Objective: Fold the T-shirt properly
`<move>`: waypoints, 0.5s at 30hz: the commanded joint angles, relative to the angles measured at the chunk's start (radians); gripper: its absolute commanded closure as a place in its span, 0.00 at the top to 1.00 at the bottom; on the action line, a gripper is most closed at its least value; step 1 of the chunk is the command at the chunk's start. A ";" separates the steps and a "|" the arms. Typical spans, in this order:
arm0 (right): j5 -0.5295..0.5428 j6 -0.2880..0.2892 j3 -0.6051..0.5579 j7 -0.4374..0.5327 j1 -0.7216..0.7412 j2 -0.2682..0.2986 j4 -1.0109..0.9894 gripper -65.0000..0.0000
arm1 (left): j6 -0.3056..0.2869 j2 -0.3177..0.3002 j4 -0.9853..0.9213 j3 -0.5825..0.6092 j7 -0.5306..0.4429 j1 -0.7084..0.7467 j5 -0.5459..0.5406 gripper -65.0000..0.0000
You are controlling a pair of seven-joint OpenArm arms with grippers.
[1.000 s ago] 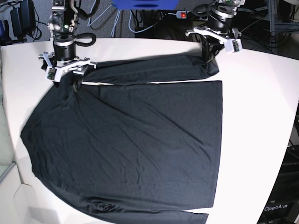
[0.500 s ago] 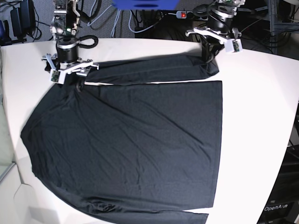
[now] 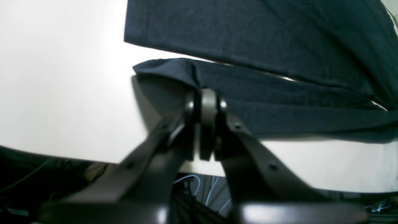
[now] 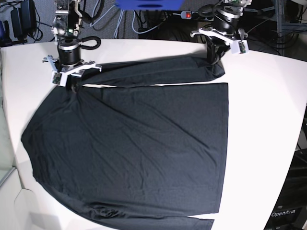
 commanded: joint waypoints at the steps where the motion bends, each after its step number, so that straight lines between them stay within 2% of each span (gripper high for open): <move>1: -0.003 -0.002 0.003 0.028 0.001 0.003 0.014 0.11 | -0.009 -0.003 0.014 0.000 -0.023 0.007 -0.001 0.00; 5: -0.003 -0.002 0.003 0.028 0.001 0.003 0.014 0.01 | -0.009 -0.003 0.014 0.000 -0.024 0.007 -0.001 0.00; 15: -0.003 -0.002 0.004 0.031 -0.005 0.006 0.019 0.00 | -0.009 -0.001 0.014 0.000 -0.026 0.008 -0.001 0.00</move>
